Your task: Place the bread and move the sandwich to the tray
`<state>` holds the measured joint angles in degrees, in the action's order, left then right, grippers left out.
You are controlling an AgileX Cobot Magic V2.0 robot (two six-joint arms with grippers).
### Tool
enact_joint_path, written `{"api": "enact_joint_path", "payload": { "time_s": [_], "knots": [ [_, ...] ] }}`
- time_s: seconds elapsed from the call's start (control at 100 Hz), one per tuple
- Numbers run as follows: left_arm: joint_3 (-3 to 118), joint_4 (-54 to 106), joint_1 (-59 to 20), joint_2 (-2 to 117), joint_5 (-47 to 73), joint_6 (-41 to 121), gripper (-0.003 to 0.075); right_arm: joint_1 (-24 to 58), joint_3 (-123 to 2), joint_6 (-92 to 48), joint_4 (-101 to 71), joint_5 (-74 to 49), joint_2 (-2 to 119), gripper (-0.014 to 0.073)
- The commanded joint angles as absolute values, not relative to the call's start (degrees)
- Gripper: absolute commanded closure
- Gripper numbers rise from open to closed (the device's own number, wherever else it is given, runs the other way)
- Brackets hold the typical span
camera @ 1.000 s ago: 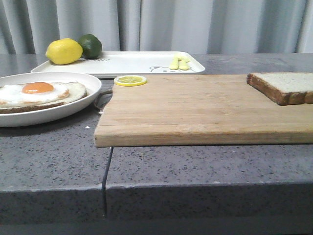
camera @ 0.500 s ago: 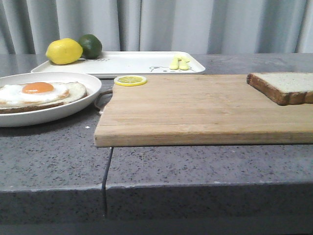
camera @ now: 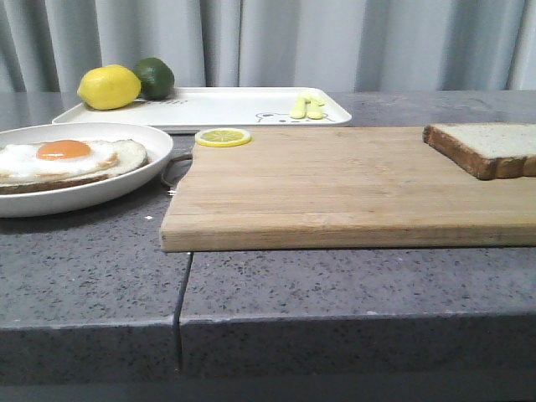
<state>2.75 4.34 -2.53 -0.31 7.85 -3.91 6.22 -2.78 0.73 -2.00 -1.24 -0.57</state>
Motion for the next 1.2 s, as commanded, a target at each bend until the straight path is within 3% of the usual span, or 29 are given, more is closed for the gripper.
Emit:
{"api": "enact_joint_path", "payload": {
  "time_s": [0.0,0.59,1.19],
  "knots": [
    [8.65,6.32,-2.82,-1.1,7.56,-3.92,0.0739,5.93,-8.86,0.89,-2.76,-2.87,-0.56,0.0661],
    [48.58,7.95,-2.82,28.54,44.11,-3.92,0.0739,5.93,-43.45,0.89,-3.44,-35.13,25.11,0.0661],
    [51.21,7.95,-2.82,35.34,49.06,-3.92,0.0736,5.93,-46.13,0.89,-4.71,-36.87,28.89,0.066]
  ]
}}
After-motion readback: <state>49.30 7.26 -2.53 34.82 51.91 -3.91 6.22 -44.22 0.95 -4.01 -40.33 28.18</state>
